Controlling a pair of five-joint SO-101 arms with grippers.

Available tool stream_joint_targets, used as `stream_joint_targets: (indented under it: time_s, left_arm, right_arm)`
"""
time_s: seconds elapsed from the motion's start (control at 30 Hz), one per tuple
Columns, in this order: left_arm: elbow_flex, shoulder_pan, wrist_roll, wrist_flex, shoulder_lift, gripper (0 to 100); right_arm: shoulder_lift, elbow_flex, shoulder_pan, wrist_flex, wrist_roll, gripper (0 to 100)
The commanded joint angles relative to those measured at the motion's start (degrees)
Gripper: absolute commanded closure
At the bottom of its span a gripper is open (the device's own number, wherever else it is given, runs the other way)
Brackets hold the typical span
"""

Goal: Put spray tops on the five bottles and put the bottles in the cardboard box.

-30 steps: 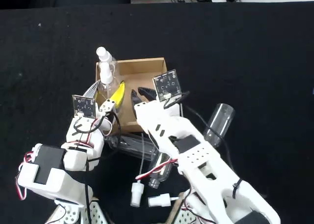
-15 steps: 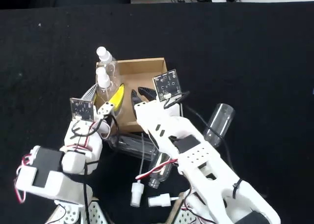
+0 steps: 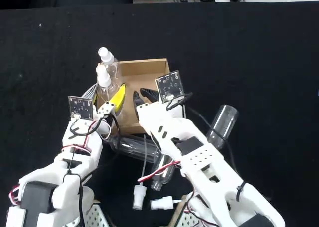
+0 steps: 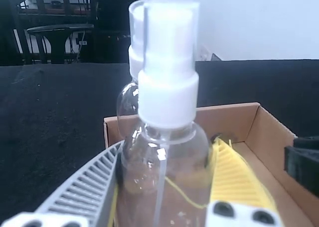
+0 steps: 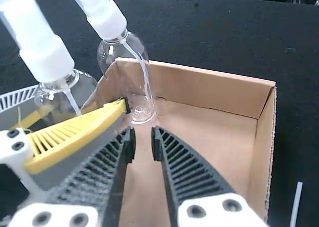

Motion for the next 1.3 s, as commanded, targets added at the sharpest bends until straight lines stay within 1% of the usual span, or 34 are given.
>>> stream_joint_targets:
  time_s: [0.0,0.23,0.37,0.93,1.13,1.17,1.27]
  left_arm:
    - [-2.95,0.04,-0.35,0.44,-1.41,77]
    - [-5.67,0.04,-0.35,-0.09,3.25,76]
    - [-6.11,-0.22,-0.35,-3.52,4.22,76]
    - [-7.43,-0.40,-0.79,-3.43,4.40,77]
    - [-10.59,-0.40,-0.70,-3.96,10.64,77]
    - [-10.77,-0.40,-0.53,-4.31,11.78,77]
    - [-10.24,-0.48,-0.44,-8.88,13.54,77]
  right_arm:
    - [0.31,-3.38,-0.79,-1.49,-0.09,94.9]
    - [0.13,-3.38,2.64,-1.41,-0.09,94.9]
    - [0.13,-3.38,2.46,-1.41,-0.09,94.9]
    - [0.04,-3.38,2.46,-1.41,-0.09,94.9]
    - [0.04,-3.38,2.64,-1.41,-0.09,94.9]
    - [0.04,-3.38,2.64,-1.41,-0.09,94.9]
    - [0.04,-3.38,2.64,-1.41,-0.09,94.9]
